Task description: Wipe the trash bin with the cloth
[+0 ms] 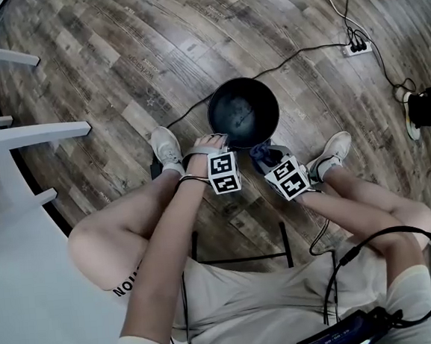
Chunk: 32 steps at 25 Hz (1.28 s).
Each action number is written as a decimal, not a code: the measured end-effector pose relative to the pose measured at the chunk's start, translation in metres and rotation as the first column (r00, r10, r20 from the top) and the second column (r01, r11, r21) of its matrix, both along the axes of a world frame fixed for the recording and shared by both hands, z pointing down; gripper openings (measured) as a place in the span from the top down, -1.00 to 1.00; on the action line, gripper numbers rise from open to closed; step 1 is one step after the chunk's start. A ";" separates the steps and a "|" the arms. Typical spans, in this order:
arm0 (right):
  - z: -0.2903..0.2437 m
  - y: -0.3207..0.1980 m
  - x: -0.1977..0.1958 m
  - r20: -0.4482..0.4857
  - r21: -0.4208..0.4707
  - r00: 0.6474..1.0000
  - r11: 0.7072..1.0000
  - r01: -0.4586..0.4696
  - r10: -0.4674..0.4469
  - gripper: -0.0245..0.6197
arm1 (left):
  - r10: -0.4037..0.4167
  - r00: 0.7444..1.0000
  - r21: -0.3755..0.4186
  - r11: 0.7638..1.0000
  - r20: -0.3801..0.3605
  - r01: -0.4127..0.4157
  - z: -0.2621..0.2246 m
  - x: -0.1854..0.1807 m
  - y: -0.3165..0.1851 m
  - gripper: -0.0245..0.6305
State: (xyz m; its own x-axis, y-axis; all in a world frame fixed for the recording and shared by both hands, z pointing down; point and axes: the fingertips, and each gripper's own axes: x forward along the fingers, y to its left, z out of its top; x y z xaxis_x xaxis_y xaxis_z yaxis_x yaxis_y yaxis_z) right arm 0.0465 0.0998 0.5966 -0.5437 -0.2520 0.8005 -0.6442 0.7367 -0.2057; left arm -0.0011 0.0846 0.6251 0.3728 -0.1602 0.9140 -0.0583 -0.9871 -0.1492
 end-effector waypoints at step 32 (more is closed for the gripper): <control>0.167 -0.004 0.012 -0.195 -0.069 0.979 0.995 -0.070 0.055 0.60 | 0.036 0.999 -0.075 0.997 0.007 -0.035 -0.005 0.000 0.000 0.63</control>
State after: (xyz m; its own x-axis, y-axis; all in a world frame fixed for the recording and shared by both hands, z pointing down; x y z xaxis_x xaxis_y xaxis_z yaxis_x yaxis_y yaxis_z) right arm 0.0587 0.0956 0.7639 -0.3622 -0.2161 0.9067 -0.7216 0.6807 -0.1260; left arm -0.0010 0.0847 0.6201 0.3691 -0.0780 0.9261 -0.0220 -0.9969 -0.0752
